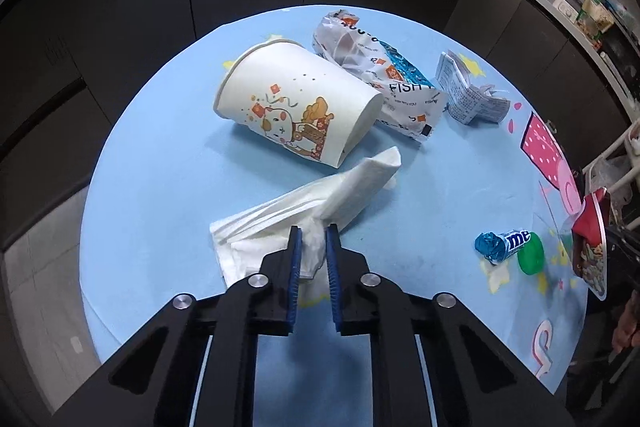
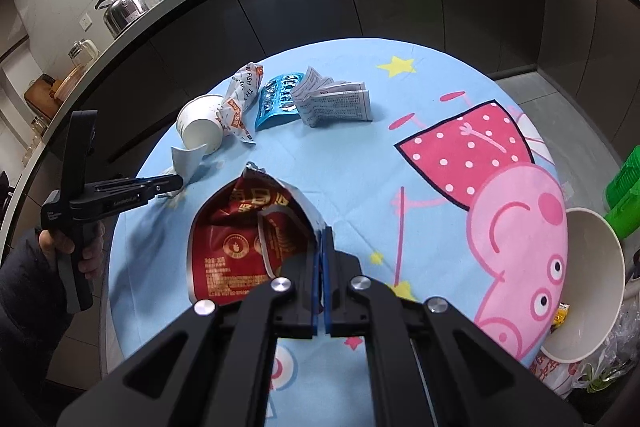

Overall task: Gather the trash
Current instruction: 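Grasp the white tissue with the left tool while the right tool holds the red bag, then carry the tissue and red bag over the bin and open both tools, then grasp the blue mint roll with the left tool while the right tool grasps the green lid, then carry the mint roll and green lid over the bin and release both, then grasp the paper cup with the left tool while the right tool grasps the folded paper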

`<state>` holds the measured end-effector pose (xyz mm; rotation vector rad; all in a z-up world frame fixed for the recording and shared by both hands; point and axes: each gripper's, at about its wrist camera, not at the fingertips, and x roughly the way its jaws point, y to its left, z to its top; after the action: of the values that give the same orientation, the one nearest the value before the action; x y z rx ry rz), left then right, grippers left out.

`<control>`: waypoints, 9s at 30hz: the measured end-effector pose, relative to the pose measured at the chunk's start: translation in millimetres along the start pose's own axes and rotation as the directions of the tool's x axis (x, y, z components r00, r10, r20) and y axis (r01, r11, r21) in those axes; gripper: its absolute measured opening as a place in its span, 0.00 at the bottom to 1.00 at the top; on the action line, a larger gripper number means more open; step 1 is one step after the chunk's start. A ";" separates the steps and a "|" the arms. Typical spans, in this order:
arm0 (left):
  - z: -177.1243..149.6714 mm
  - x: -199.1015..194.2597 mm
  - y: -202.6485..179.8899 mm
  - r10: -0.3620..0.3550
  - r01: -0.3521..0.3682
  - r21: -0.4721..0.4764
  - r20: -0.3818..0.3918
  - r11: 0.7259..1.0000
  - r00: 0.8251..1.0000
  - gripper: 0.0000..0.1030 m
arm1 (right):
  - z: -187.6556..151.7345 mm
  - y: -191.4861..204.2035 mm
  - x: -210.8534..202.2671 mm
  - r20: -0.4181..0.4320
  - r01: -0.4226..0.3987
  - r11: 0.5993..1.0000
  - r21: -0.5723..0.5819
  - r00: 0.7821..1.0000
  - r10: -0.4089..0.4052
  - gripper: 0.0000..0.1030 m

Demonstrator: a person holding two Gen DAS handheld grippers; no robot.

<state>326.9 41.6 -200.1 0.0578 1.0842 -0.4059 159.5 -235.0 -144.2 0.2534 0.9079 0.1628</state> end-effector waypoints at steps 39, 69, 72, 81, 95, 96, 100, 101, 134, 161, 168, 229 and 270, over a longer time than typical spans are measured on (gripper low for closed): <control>-5.9 -137.3 -269.9 -0.437 0.367 0.316 0.187 0.875 0.880 0.01 | -59.8 -134.8 -149.3 0.232 0.115 0.952 0.283 0.955 -0.184 0.04; 7.5 46.2 -453.8 -0.392 0.417 0.449 -0.152 0.790 0.907 0.07 | -104.5 -283.8 -64.1 0.028 0.226 0.851 0.475 0.962 -0.271 0.12; 10.8 51.0 -451.1 -0.343 0.352 0.453 -0.105 0.819 0.933 0.54 | -101.7 -286.5 -59.8 0.060 0.233 0.856 0.461 0.955 -0.292 0.61; 22.4 34.6 -421.2 -0.280 0.245 0.362 0.046 0.899 0.959 0.92 | -104.0 -281.3 -60.9 0.082 0.199 0.872 0.447 0.962 -0.261 0.97; 19.4 -14.1 -374.9 -0.244 0.213 0.254 0.097 0.943 0.965 0.92 | -80.1 -227.6 -86.3 0.111 0.176 0.911 0.372 0.966 -0.232 0.97; 19.3 -19.3 -370.2 -0.237 0.207 0.240 0.103 0.948 0.966 0.92 | -78.1 -222.6 -89.8 0.117 0.169 0.916 0.365 0.967 -0.226 0.97; 15.7 -39.9 -356.4 -0.205 0.176 0.204 0.129 0.963 0.970 0.92 | -70.2 -202.8 -102.3 0.139 0.149 0.932 0.332 0.969 -0.204 0.97; 14.8 -45.9 -351.8 -0.201 0.174 0.191 0.134 0.966 0.970 0.92 | -67.7 -196.9 -104.9 0.144 0.142 0.936 0.321 0.970 -0.197 0.97; -75.2 -116.6 -90.2 0.063 -0.032 -0.190 0.157 0.981 0.986 0.85 | -23.1 32.9 21.2 -0.059 -0.008 0.980 -0.199 0.998 -0.003 0.60; -21.7 -1.4 -159.4 -0.004 0.002 0.035 0.077 0.999 0.997 0.59 | -17.6 -12.0 9.0 -0.004 0.014 0.994 -0.105 1.000 -0.014 0.35; -21.0 11.9 -156.6 0.024 -0.025 0.024 0.051 0.999 0.998 0.43 | -16.5 -16.5 4.7 0.009 0.006 0.997 -0.082 1.000 -0.006 0.35; 12.5 38.6 -463.6 -0.330 0.331 0.422 -0.079 0.844 0.941 0.37 | -96.8 -260.4 -81.1 0.097 0.181 0.912 0.368 0.968 -0.231 0.37; 8.5 -99.5 -276.0 -0.094 0.070 0.093 0.281 0.993 0.955 0.92 | -36.2 -123.1 -123.2 0.201 0.138 0.984 0.110 0.967 -0.158 0.97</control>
<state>197.9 -186.6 -68.1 0.0256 0.7865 -0.5170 60.1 -377.8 -107.3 0.2846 0.7228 -0.0457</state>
